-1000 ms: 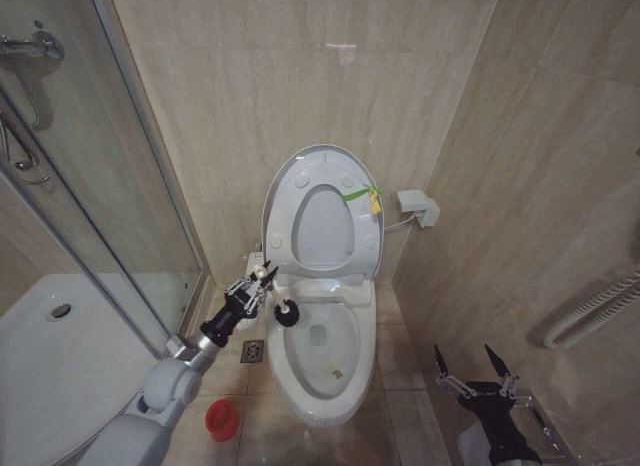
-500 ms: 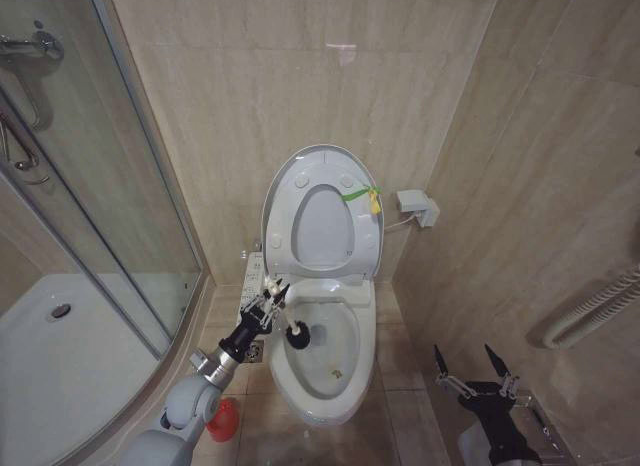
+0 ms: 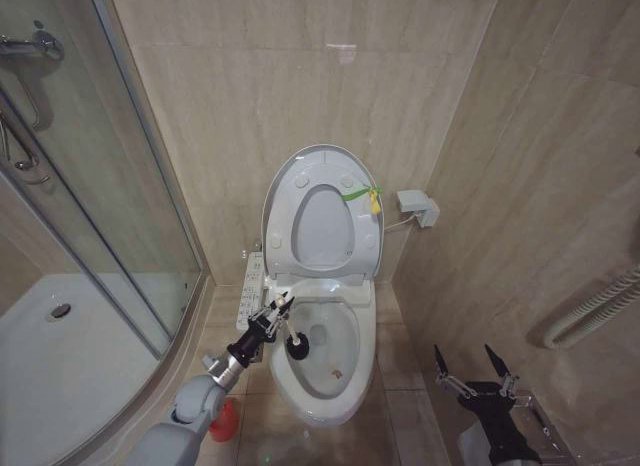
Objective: Open the toilet lid, clean the toilet bowl with a toilet brush, close the toilet lid, and flush.
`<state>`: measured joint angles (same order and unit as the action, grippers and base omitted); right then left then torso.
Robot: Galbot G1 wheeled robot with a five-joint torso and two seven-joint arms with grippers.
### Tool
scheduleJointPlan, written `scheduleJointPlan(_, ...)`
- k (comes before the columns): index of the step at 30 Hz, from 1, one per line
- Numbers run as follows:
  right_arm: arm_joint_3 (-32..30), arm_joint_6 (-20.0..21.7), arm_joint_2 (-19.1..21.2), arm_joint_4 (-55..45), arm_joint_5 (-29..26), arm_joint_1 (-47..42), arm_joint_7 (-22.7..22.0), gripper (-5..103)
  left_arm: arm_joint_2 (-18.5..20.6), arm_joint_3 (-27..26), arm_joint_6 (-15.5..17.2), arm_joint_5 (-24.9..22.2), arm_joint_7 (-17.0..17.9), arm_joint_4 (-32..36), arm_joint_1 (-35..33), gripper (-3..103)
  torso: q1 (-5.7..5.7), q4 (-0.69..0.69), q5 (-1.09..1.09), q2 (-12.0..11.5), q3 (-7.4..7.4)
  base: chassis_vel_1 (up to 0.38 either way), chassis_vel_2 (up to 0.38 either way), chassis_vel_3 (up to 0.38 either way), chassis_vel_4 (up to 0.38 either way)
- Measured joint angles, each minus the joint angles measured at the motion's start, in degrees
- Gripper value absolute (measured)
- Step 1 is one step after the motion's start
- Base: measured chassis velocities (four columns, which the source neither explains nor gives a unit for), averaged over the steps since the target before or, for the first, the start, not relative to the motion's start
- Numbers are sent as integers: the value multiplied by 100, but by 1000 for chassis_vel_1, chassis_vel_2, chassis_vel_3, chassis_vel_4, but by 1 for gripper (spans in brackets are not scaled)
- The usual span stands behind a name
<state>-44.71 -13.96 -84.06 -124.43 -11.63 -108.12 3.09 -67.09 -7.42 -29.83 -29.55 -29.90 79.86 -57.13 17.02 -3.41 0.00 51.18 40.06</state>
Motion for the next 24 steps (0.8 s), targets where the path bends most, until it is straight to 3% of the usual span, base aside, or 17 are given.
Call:
scheduleJointPlan(7,0,0,0,0,0,0,0,100,-67,506,-21,-9,-118,-674,462,23,0,0,0,0,0,0,0,0,0)
scheduleJointPlan(15,0,0,0,0,0,0,0,100,-72,665,-40,44,-250,-967,596,23,0,0,0,0,0,0,0,0,0)
scheduleJointPlan(24,0,0,0,0,0,0,0,100,-100,640,-228,557,-368,-1382,697,23,0,0,0,0,0,0,0,0,0)
